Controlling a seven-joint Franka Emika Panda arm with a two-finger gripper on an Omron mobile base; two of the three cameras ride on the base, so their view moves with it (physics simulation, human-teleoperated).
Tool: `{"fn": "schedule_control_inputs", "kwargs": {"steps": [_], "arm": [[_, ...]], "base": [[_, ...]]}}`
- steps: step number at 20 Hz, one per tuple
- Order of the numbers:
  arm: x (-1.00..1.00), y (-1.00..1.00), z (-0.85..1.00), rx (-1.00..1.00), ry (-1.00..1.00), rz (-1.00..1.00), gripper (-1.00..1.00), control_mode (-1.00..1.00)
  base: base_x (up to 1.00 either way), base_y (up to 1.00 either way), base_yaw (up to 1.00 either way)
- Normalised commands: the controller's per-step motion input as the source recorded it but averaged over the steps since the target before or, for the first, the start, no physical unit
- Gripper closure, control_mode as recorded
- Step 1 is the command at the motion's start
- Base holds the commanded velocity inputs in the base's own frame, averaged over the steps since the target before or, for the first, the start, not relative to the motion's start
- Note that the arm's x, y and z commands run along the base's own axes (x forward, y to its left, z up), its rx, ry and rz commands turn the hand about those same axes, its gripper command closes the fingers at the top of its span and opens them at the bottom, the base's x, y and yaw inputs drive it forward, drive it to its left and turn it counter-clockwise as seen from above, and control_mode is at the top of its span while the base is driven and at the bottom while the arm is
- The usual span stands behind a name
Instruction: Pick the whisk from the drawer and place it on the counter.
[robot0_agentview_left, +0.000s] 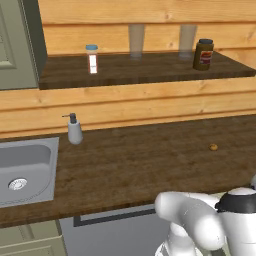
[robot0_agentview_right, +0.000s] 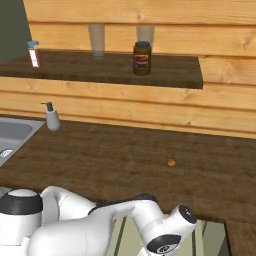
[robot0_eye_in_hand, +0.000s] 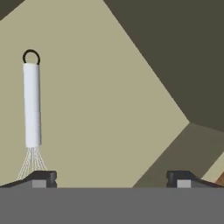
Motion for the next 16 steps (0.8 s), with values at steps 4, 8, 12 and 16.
{"fn": "schedule_control_inputs", "kwargs": {"steps": [4,8,12,16], "arm": [[0.06,-0.20,-0.31,-0.05,0.00,0.03,-1.00,-1.00],[0.00,-0.17,-0.43,-0.10,0.00,0.00,-1.00,-1.00],[0.03,-0.04,-0.43,-0.11,0.00,0.00,-1.00,-1.00],[0.13,-0.04,-0.32,-0.05,0.00,0.00,-1.00,-1.00]], "base": [[0.00,0.00,0.00],[0.00,0.00,0.00],[0.00,0.00,0.00],[0.00,0.00,0.00]]}}
